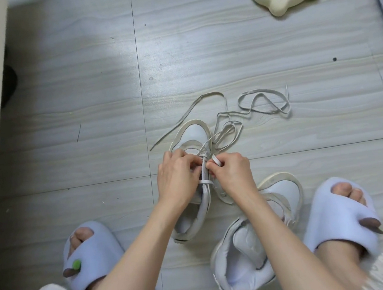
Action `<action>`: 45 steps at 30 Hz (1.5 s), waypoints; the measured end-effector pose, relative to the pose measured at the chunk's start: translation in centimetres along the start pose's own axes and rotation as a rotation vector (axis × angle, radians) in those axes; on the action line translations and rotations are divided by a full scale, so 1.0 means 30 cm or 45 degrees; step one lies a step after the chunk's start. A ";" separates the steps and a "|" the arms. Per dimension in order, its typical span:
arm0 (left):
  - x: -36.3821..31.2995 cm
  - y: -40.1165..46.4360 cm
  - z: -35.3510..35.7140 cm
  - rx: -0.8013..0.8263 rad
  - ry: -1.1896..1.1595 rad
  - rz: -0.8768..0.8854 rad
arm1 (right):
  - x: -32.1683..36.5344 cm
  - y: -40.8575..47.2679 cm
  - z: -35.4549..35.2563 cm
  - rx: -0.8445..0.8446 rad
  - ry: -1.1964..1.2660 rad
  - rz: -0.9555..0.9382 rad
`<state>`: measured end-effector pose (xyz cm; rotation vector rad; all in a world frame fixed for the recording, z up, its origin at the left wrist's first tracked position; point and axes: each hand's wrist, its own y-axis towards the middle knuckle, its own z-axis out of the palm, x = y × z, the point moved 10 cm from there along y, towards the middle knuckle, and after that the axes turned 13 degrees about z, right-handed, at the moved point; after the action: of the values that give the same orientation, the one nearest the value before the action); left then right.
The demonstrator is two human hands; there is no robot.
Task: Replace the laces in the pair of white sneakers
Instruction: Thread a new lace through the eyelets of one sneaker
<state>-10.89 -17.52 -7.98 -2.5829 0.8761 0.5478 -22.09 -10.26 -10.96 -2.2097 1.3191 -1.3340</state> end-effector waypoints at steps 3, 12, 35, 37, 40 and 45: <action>-0.013 -0.003 0.012 -0.017 -0.019 0.026 | -0.034 -0.004 0.011 0.015 0.157 0.131; 0.089 -0.023 -0.032 -0.250 -0.960 -0.232 | -0.104 -0.013 0.120 0.341 0.655 0.384; 0.121 -0.070 -0.084 -0.178 -0.205 0.026 | -0.065 -0.003 0.151 0.271 0.586 0.332; 0.094 -0.065 -0.064 -0.156 -0.190 0.040 | -0.066 -0.007 0.153 0.282 0.628 0.333; 0.102 -0.021 -0.050 -0.014 -0.151 0.066 | -0.064 -0.007 0.152 0.293 0.655 0.326; 0.159 0.003 -0.081 -0.116 -0.540 -0.054 | -0.075 -0.006 0.156 0.287 0.665 0.378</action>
<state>-6.87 -21.05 -8.12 -2.4166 0.6608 1.0932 -18.63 -9.45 -14.75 -1.4989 1.4930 -1.8971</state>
